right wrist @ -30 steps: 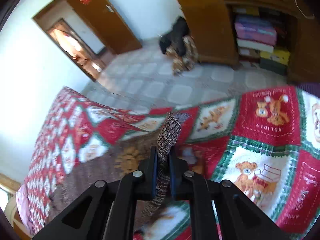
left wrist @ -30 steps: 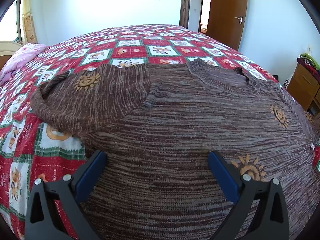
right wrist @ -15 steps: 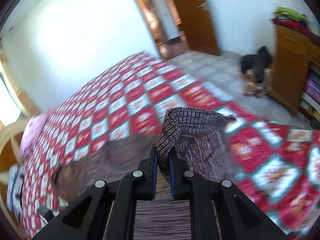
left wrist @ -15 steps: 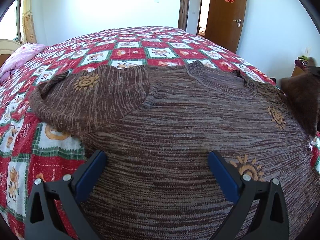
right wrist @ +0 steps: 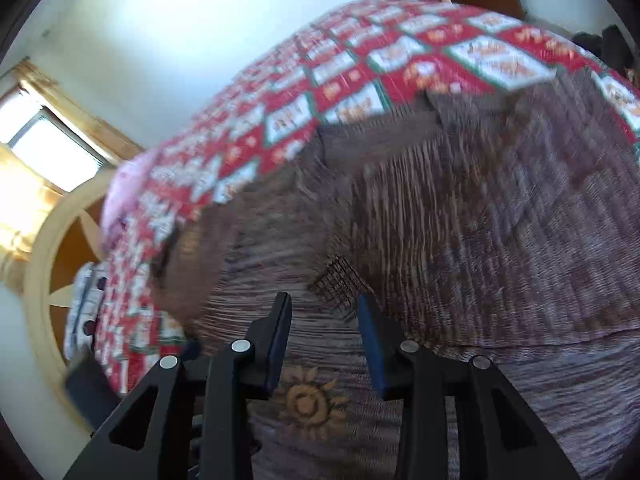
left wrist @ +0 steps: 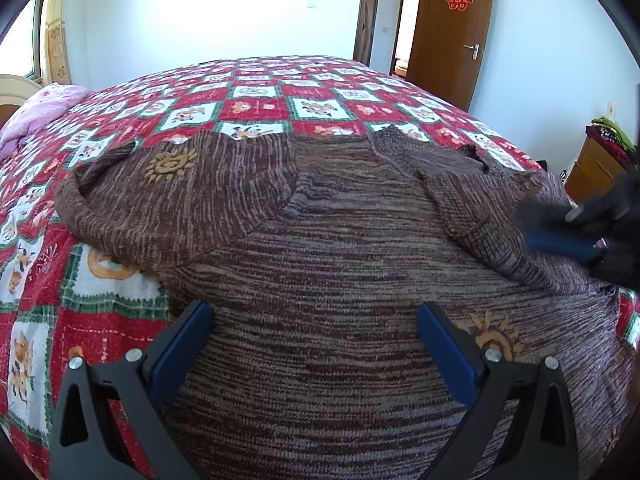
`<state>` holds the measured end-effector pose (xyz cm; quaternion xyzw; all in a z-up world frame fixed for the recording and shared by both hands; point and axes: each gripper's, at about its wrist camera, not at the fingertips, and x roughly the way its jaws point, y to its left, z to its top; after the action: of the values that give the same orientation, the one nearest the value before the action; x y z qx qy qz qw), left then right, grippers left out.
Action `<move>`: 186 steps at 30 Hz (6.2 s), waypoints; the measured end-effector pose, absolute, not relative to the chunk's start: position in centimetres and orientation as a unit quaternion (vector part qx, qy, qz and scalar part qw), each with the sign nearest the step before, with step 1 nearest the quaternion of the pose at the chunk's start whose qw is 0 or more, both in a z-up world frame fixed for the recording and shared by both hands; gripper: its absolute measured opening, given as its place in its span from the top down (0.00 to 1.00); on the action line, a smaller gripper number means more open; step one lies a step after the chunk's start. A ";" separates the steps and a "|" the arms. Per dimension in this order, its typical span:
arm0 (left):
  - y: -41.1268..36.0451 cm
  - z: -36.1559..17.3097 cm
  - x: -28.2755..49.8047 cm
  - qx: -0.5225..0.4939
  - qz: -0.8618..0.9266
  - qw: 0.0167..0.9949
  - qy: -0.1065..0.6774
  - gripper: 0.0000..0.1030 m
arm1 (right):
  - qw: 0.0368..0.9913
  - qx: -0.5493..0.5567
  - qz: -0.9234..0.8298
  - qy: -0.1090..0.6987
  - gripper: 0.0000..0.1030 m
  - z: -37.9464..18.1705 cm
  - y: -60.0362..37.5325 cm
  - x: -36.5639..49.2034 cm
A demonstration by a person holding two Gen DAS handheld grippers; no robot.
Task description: Fold small clothes
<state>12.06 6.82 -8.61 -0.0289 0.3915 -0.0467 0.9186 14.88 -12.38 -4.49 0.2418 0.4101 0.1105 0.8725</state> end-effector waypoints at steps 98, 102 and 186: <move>23.7 2.2 19.9 -0.234 -0.020 0.938 0.253 0.88 | 0.905 0.054 -0.176 0.383 0.84 -7.3 -19.0 15.1; 16.4 2.9 18.7 -0.166 -0.086 0.947 0.260 0.88 | 0.905 0.055 -0.175 0.383 0.84 -7.3 -19.1 15.1; 13.3 -8.0 10.1 -0.165 -0.077 0.918 0.353 0.00 | 0.900 0.043 0.111 0.420 0.91 -6.3 -10.7 24.4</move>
<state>10.08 13.30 -7.96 -0.1649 0.3535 -0.0765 0.9176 24.43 -10.74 -6.25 0.0425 0.4197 0.1109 0.8999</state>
